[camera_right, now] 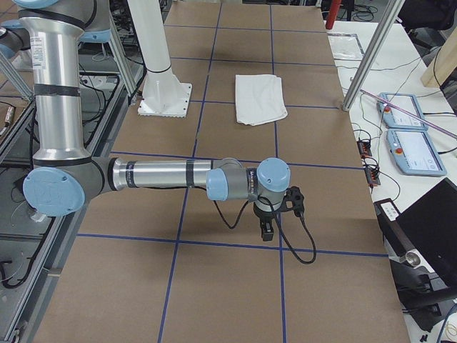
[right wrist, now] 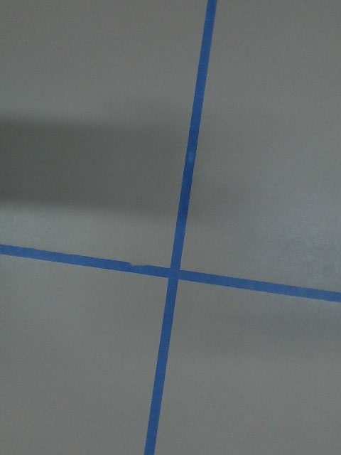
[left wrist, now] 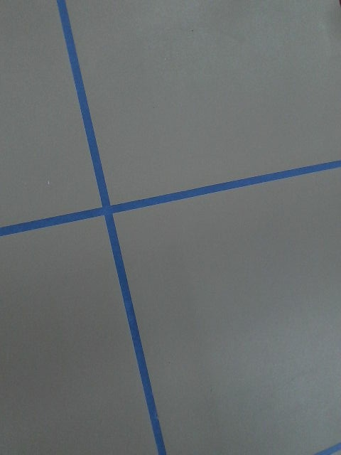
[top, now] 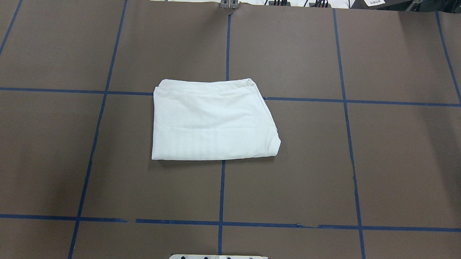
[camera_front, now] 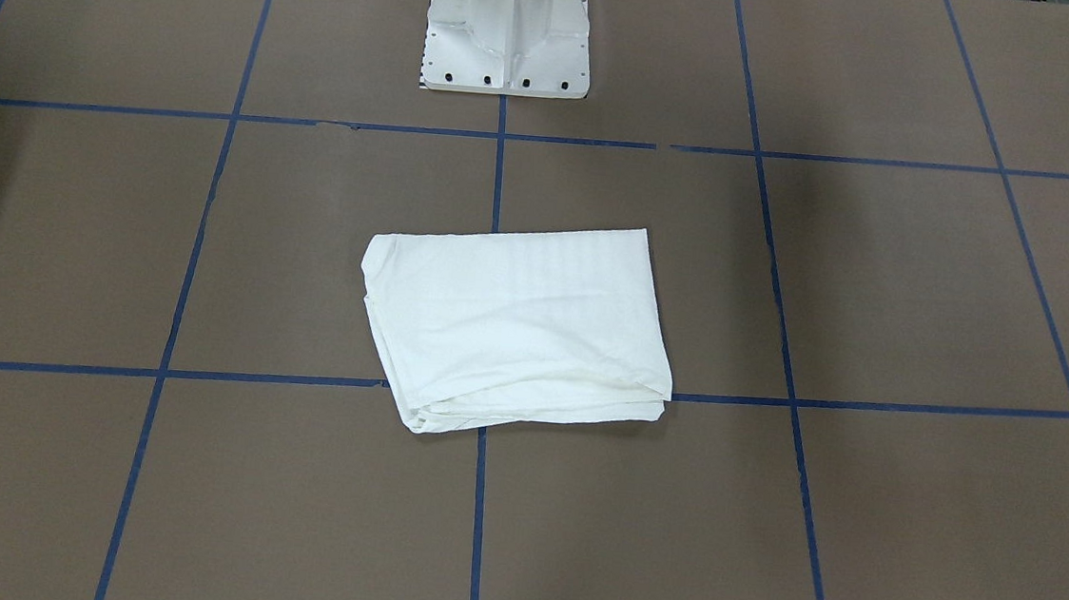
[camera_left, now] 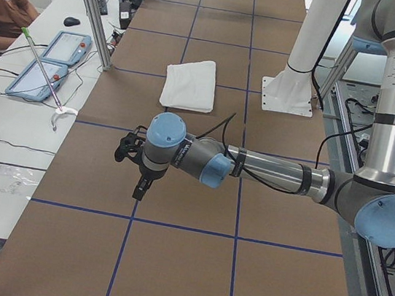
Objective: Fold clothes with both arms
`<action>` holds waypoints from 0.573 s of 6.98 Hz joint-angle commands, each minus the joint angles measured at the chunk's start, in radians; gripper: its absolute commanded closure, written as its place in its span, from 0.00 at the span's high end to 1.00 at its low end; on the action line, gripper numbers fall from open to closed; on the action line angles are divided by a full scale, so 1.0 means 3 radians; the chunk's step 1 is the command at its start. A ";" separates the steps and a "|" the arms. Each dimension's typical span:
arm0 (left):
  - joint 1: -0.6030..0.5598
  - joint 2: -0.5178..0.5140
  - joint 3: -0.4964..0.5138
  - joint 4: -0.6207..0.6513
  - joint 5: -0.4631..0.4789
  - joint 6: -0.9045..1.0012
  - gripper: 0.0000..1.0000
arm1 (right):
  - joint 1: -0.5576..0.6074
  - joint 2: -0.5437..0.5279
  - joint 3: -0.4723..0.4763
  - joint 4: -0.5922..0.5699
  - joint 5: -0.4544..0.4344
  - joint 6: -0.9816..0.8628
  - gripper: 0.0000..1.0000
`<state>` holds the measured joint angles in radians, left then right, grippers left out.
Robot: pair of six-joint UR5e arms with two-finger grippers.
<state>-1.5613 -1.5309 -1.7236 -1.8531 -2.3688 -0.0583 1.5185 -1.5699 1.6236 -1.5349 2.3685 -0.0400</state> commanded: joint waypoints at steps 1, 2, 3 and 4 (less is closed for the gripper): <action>0.0004 0.0000 -0.0018 -0.0005 0.0001 0.0000 1.00 | -0.0035 -0.0074 0.0029 -0.0002 0.0005 0.0000 1.00; 0.0004 -0.0010 -0.0007 -0.0005 0.0001 0.0005 1.00 | -0.0035 -0.0085 0.0064 0.0013 0.0015 -0.0005 1.00; 0.0009 -0.0031 0.0023 -0.0010 0.0001 0.0005 1.00 | -0.0035 -0.0090 0.0069 0.0008 0.0005 -0.0005 1.00; 0.0009 -0.0041 0.0013 -0.0010 0.0011 0.0000 1.00 | -0.0035 -0.0095 0.0069 0.0008 0.0005 -0.0005 1.00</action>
<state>-1.5592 -1.5384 -1.7205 -1.8555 -2.3678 -0.0572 1.5081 -1.5956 1.6427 -1.5325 2.3706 -0.0412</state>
